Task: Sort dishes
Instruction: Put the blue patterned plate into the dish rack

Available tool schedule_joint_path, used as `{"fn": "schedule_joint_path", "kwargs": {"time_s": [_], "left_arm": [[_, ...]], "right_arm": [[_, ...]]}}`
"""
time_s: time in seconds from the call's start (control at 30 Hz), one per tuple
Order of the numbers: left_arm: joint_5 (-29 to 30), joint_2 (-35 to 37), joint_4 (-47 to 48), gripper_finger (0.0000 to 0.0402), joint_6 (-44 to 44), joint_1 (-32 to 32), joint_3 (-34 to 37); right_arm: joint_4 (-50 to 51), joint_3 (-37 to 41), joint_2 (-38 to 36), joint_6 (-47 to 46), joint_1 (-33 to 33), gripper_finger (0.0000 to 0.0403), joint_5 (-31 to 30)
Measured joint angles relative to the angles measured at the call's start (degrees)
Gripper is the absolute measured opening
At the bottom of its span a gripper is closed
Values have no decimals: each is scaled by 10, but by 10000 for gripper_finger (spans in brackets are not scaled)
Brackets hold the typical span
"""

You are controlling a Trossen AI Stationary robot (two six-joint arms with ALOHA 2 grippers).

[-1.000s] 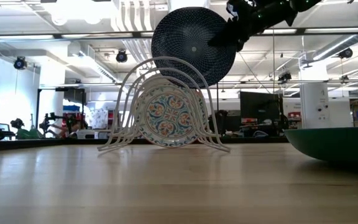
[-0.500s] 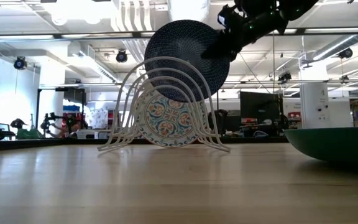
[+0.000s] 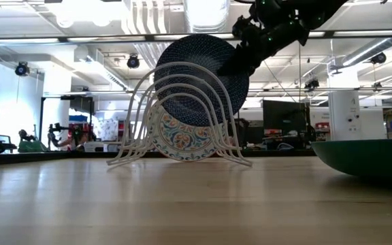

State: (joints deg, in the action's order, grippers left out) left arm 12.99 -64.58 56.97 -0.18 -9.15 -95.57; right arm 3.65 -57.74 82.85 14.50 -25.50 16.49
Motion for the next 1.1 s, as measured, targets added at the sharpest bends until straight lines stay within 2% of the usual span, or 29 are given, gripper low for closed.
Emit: {"fn": "schedule_joint_path", "kwargs": {"time_s": [1.1], "left_arm": [[2, 0, -2, 205, -9, 0, 0]], "right_arm": [[-47, 0, 74, -11, 5, 28, -1]]}}
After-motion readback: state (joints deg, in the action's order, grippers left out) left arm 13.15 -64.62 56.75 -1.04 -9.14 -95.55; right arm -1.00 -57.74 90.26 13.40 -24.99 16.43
